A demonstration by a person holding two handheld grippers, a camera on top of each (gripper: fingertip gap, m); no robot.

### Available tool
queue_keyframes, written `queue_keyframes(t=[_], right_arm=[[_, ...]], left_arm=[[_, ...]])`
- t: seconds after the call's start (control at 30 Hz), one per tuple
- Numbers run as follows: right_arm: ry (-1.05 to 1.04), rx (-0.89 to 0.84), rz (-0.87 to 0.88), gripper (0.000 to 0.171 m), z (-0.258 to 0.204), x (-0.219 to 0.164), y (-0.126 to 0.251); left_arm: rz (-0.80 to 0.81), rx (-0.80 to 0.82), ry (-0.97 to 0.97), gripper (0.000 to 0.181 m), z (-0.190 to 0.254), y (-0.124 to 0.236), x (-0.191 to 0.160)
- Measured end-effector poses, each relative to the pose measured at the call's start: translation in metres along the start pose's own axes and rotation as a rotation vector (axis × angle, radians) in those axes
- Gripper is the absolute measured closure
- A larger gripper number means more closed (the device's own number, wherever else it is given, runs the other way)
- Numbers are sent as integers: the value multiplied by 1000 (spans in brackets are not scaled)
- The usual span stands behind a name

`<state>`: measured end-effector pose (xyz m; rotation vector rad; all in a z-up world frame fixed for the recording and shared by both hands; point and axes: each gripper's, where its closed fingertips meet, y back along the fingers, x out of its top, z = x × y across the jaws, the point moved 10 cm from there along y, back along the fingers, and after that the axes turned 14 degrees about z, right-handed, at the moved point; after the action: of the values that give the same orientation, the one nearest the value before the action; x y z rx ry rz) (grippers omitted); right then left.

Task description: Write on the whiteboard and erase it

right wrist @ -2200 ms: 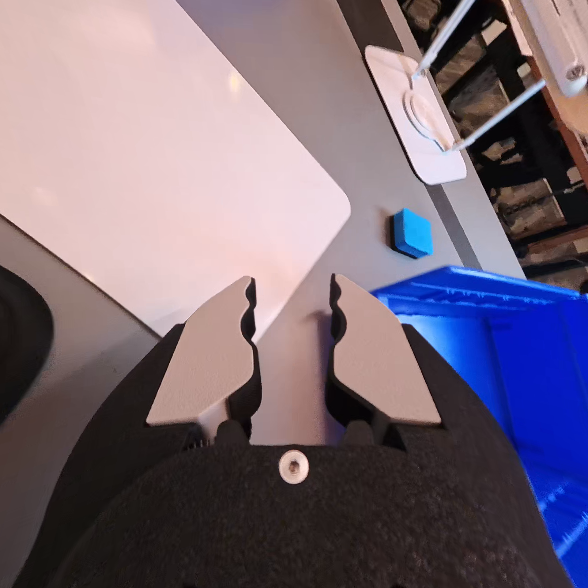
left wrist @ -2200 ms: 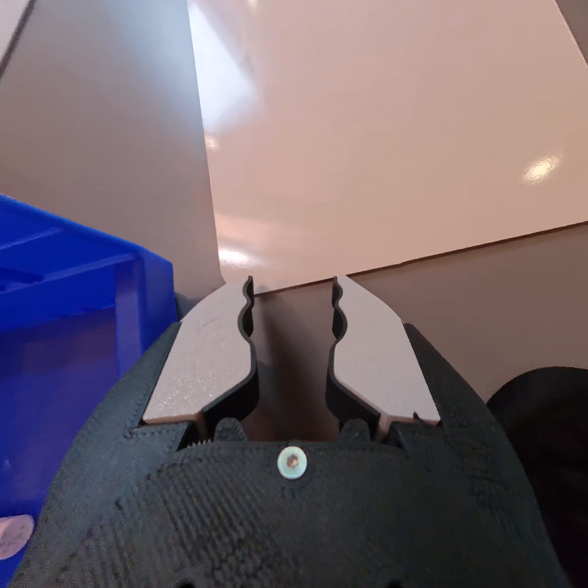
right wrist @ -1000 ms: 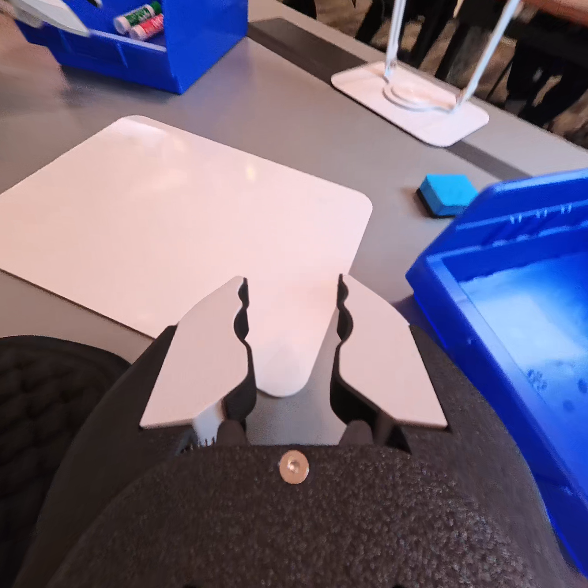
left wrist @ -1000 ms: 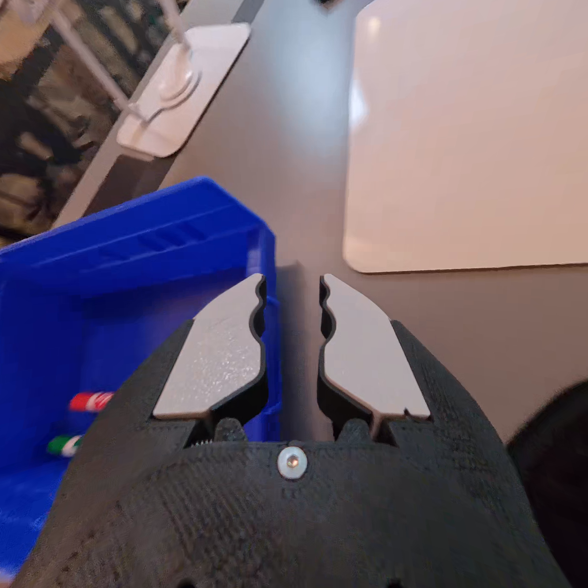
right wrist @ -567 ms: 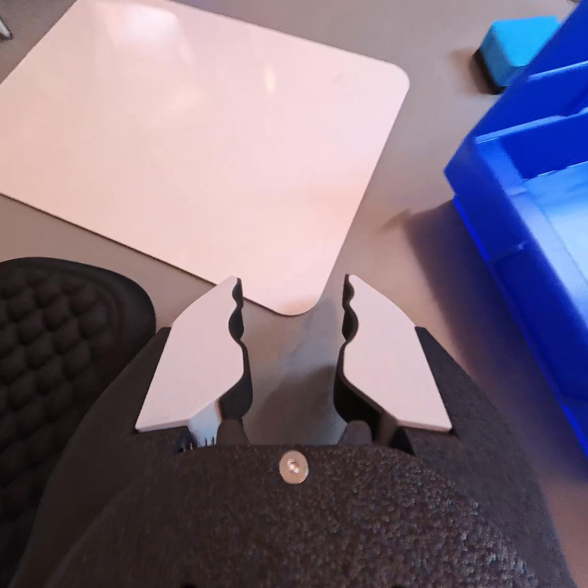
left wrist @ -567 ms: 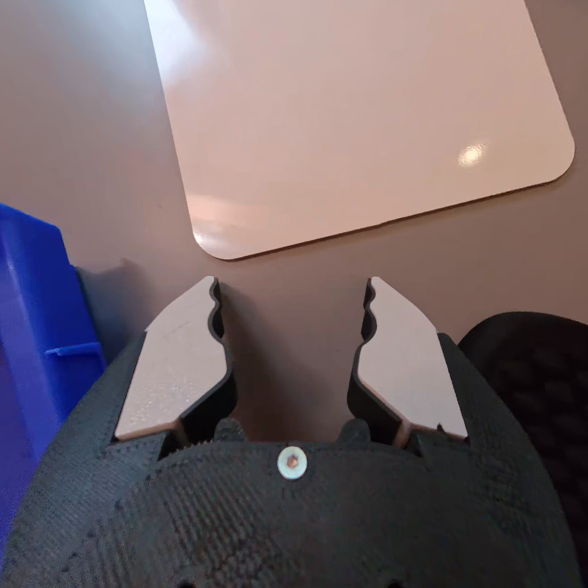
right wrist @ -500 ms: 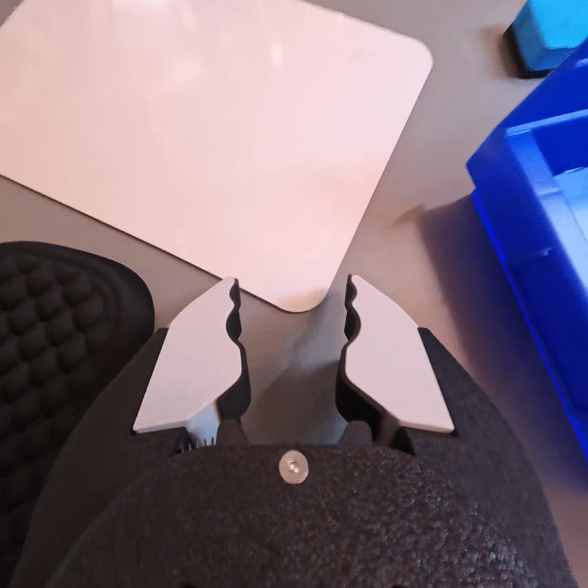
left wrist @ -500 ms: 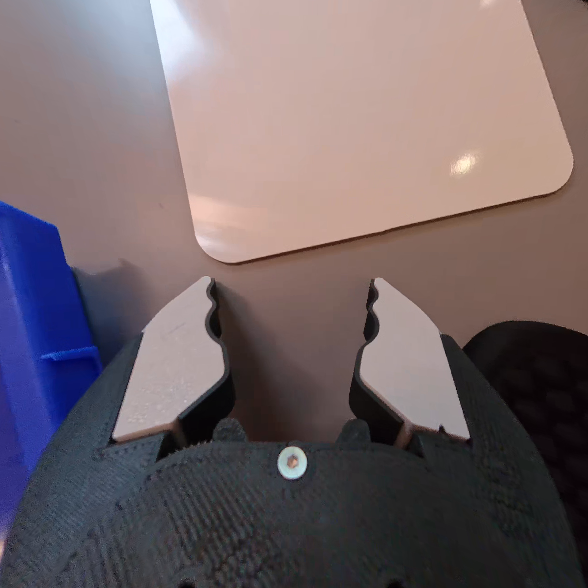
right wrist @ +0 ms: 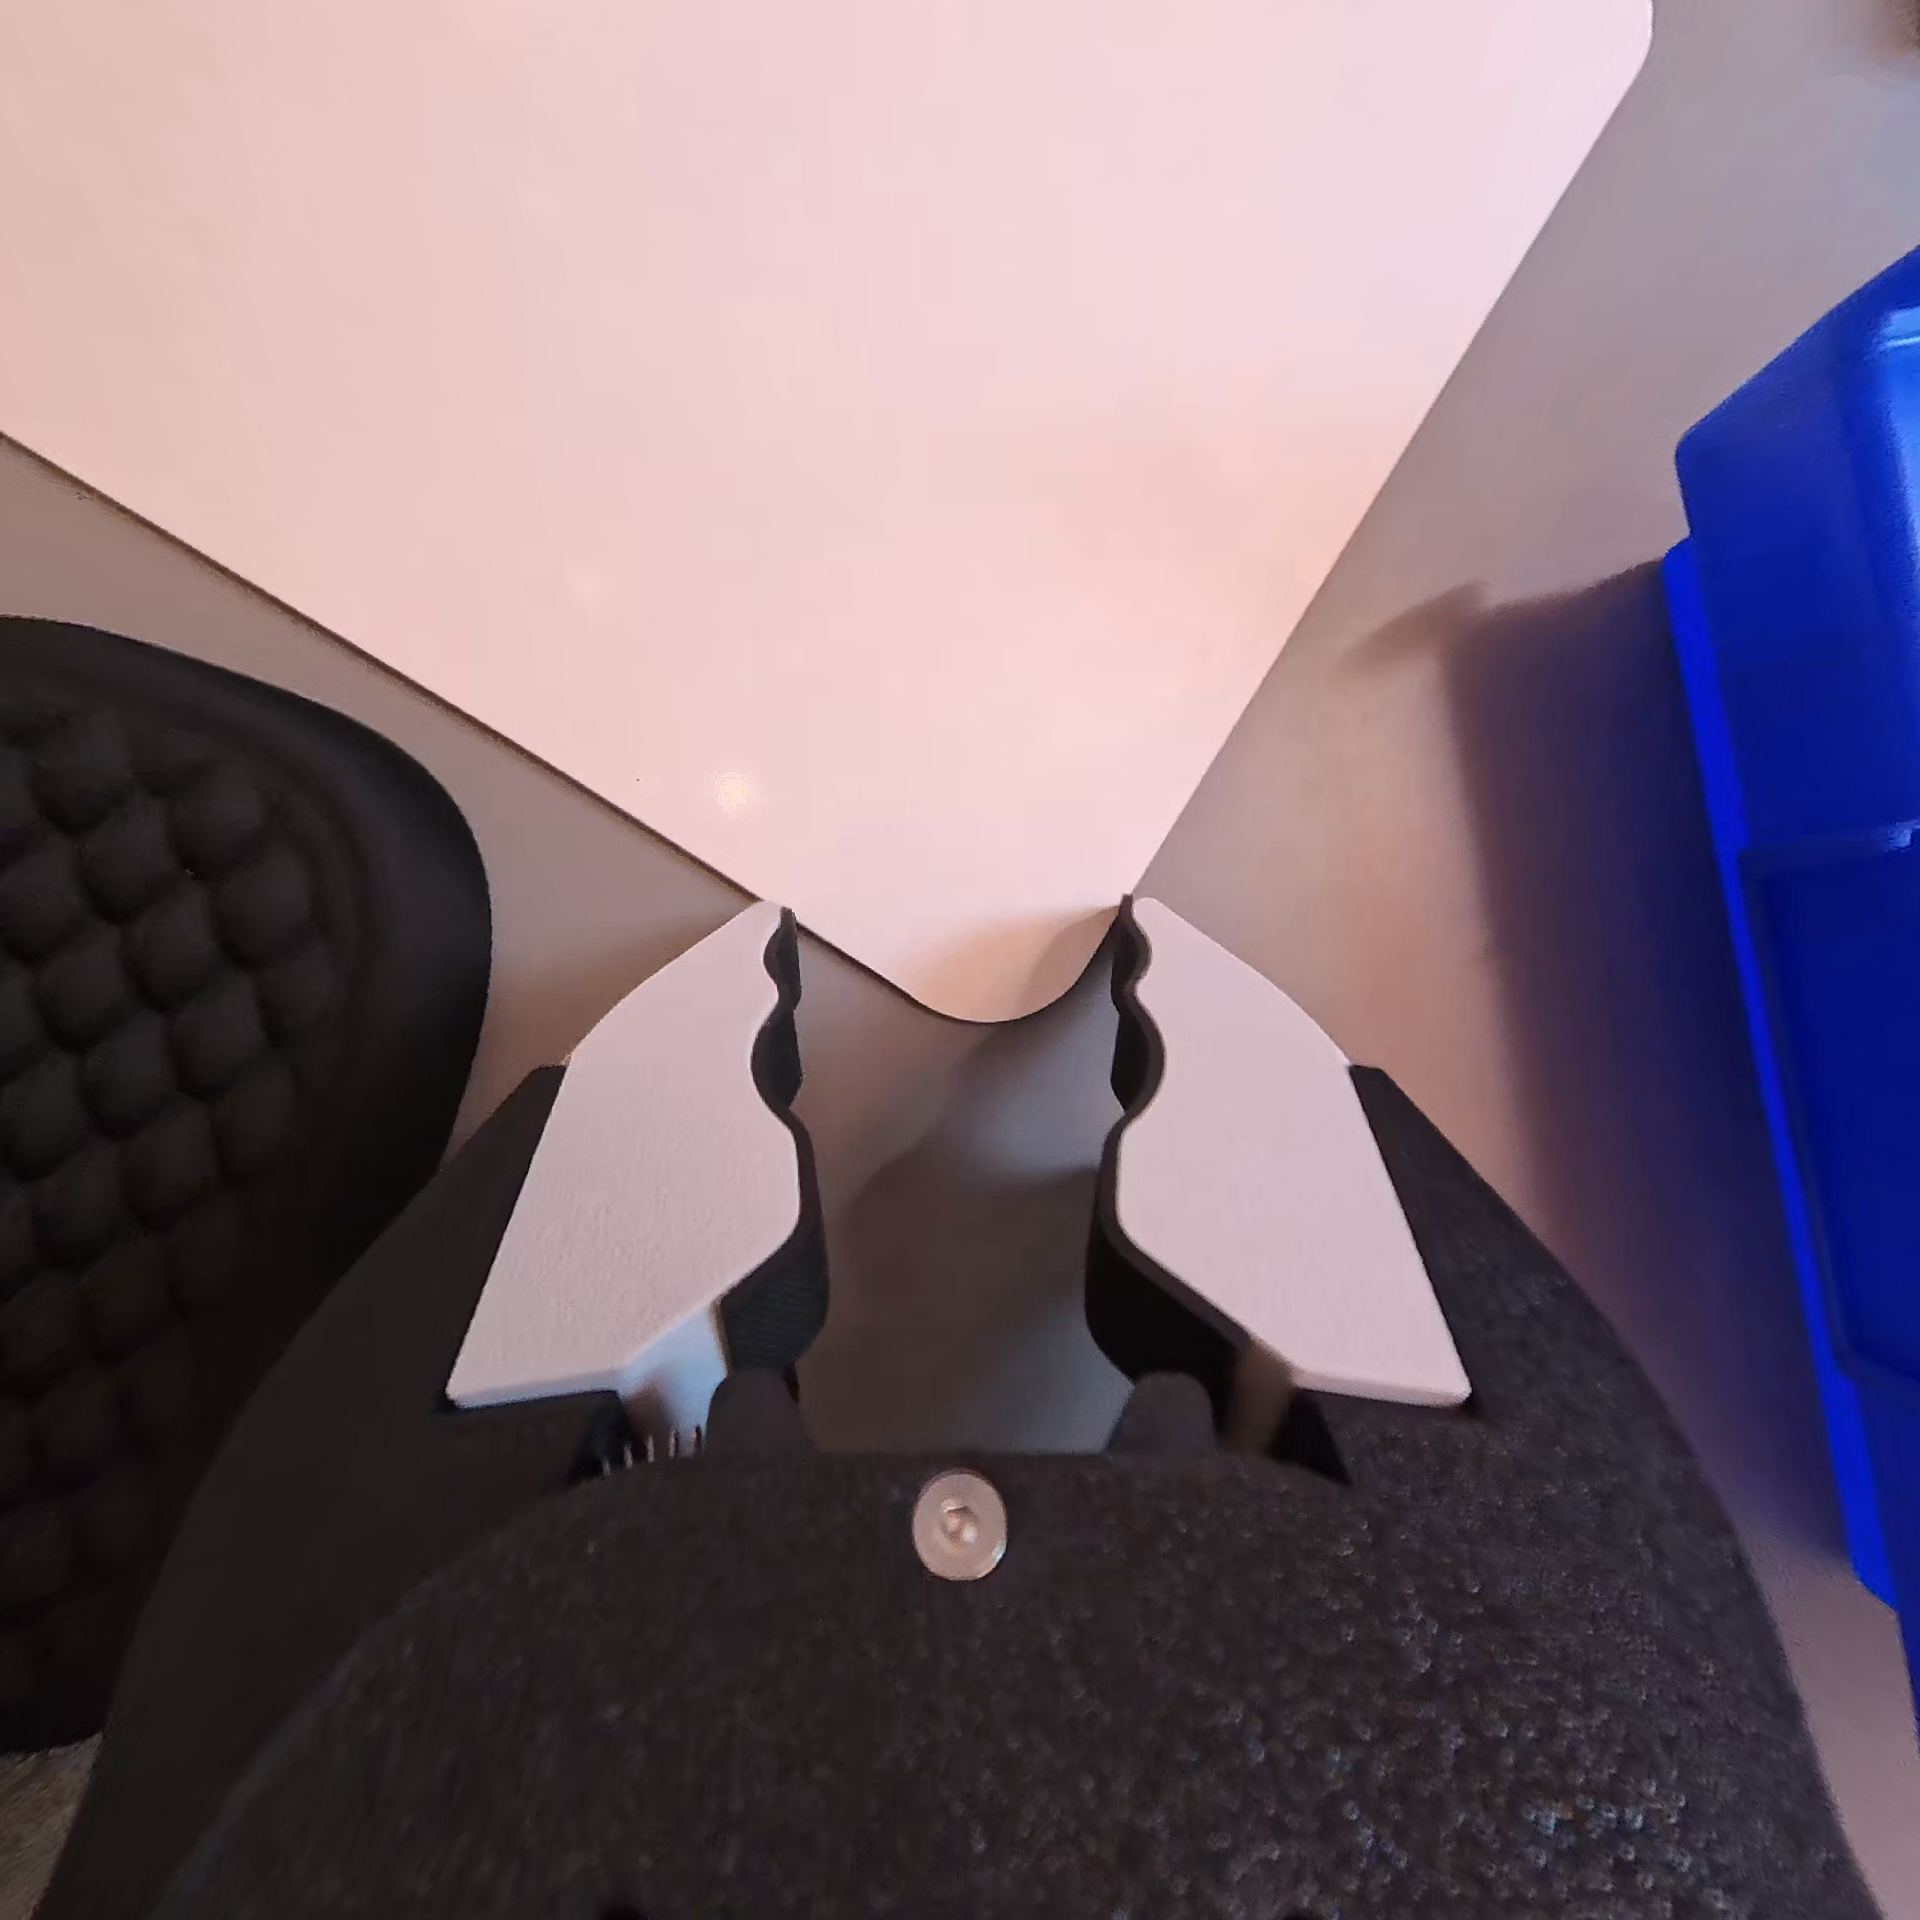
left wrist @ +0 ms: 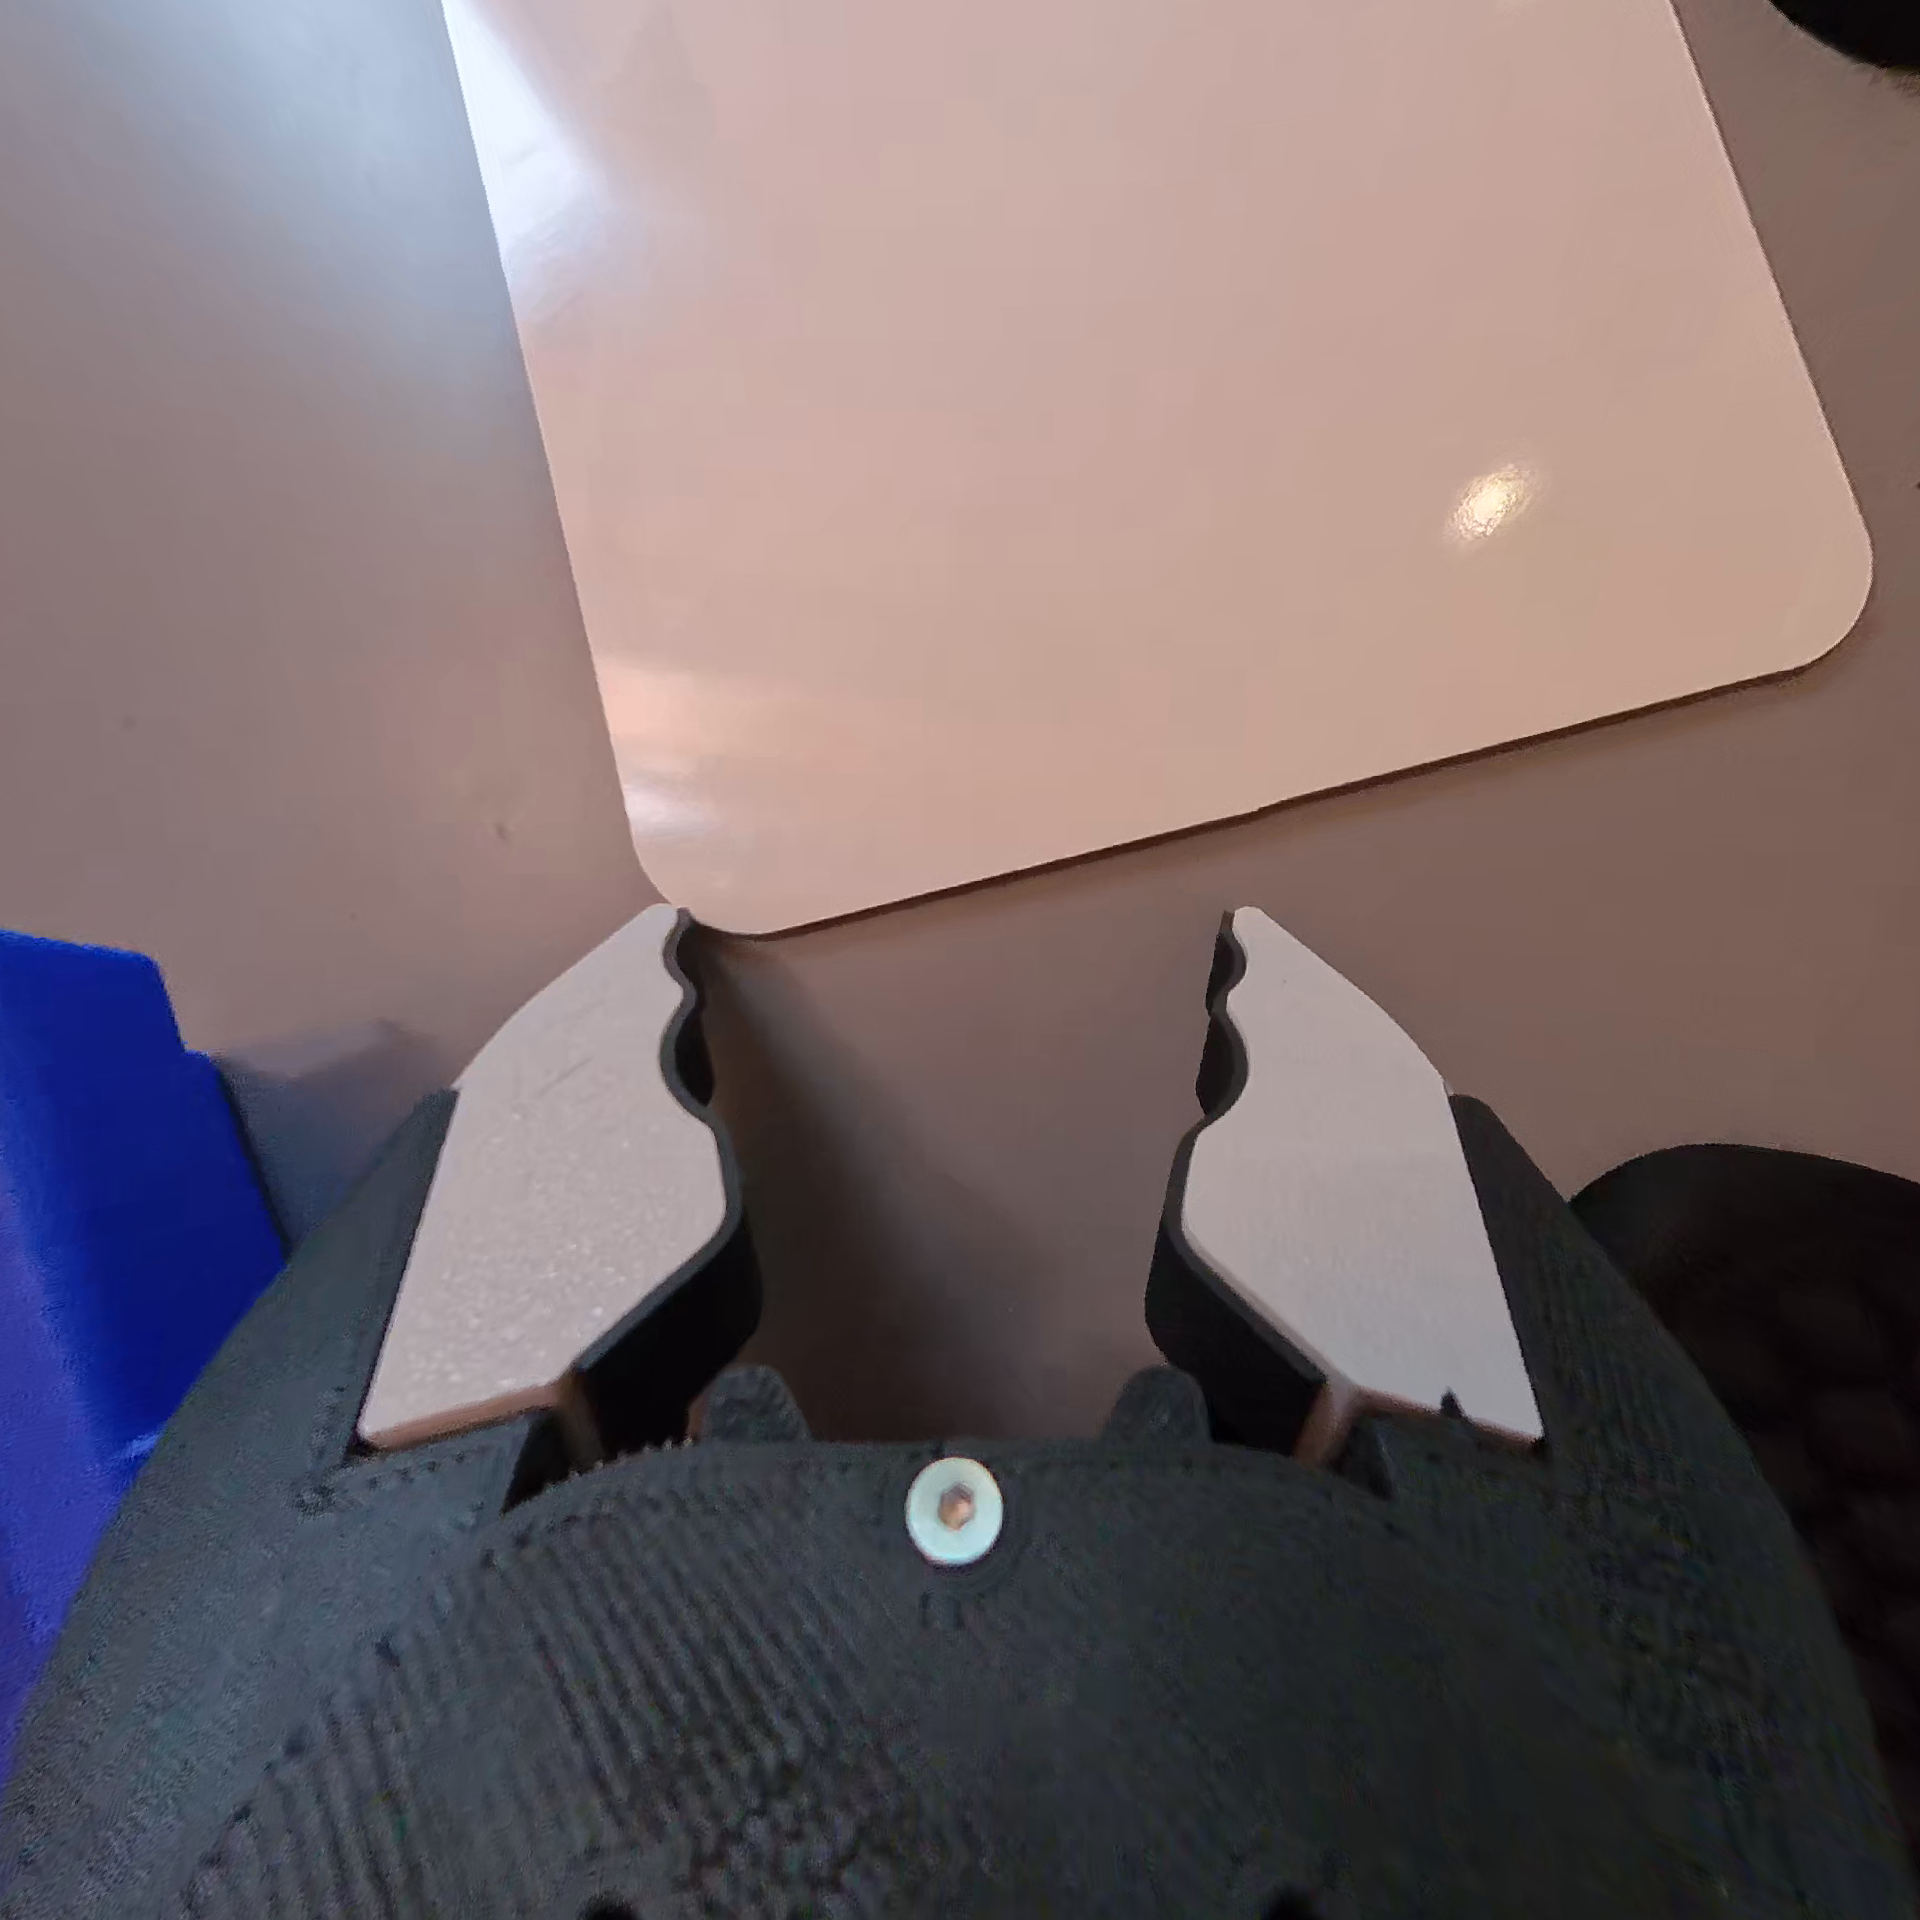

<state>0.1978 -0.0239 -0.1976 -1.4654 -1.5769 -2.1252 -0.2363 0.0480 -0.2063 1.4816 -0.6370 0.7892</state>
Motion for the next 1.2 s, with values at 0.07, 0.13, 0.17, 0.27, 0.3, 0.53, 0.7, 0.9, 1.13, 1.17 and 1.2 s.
queue_keyframes(t=[0.07, 0.13, 0.17, 0.27, 0.3, 0.53, 0.7, 0.9, 1.13, 1.17, 1.2], right_arm=[[5, -2, -16, 113, -1, -3, 4], [-3, -9, -7, 113, -2, -6, 8], [-9, -14, 8, 113, -2, -8, 9], [-18, -39, 47, 112, -3, -12, 10], [-8, -50, 54, 111, -3, -12, 10], [135, -178, 239, 110, -8, 7, 14], [140, -221, 396, 124, -6, 29, 9], [48, -501, 392, 137, 28, 50, -9], [25, -635, 351, 129, 56, 70, -28], [67, -676, 325, 139, 60, 69, -30], [96, -690, 316, 151, 62, 68, -31]], left_arm=[[8, -14, -11, 91, 3, -2, 1], [18, -20, -18, 91, 5, -3, 2], [20, -19, -18, 91, 6, -3, 1], [40, -18, -44, 93, 7, -2, 1], [41, -18, -57, 97, 8, 0, 1], [341, 20, -23, 139, 8, 23, 20], [563, 96, -10, 172, 5, 29, 27], [631, 164, -29, 181, 8, 24, 25], [617, 142, -34, 181, 11, 16, 18], [617, 135, -32, 181, 11, 15, 17], [614, 129, -27, 181, 11, 15, 16]])
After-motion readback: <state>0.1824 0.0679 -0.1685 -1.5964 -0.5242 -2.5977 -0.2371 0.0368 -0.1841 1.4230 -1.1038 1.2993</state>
